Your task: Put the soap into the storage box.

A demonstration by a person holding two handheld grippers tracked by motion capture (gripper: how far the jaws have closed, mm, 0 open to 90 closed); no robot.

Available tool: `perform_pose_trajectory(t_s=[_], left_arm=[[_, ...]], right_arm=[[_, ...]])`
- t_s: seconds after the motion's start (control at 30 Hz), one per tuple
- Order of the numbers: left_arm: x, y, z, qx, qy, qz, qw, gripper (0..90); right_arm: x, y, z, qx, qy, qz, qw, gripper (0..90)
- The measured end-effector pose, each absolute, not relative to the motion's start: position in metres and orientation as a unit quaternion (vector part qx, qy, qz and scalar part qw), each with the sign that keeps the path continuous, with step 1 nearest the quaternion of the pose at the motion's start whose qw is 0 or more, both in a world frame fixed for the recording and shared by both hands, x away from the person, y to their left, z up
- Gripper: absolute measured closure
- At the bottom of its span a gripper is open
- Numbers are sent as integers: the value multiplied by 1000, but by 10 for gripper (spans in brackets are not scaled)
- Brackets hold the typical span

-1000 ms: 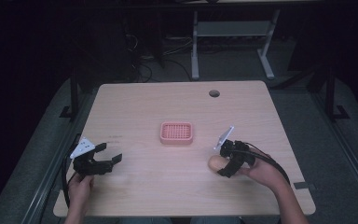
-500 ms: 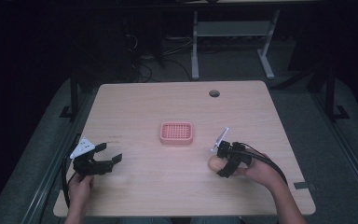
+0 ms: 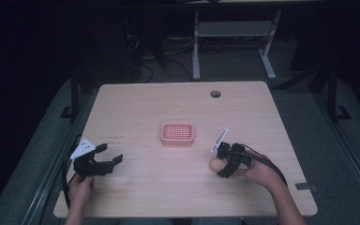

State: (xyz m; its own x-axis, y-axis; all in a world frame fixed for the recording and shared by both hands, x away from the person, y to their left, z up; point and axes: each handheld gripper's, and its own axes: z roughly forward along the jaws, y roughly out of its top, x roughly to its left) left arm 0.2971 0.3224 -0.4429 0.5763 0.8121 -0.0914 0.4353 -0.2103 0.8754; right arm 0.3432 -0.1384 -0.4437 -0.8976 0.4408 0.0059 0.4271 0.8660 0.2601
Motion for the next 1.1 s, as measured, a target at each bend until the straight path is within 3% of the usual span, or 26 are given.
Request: perform_pose_trajectory(t_s=[1.1], left_arm=[[296,323,-442,750,415,199,476,143]], right_arm=[[345,-134,-436,209,969,131,30,319]])
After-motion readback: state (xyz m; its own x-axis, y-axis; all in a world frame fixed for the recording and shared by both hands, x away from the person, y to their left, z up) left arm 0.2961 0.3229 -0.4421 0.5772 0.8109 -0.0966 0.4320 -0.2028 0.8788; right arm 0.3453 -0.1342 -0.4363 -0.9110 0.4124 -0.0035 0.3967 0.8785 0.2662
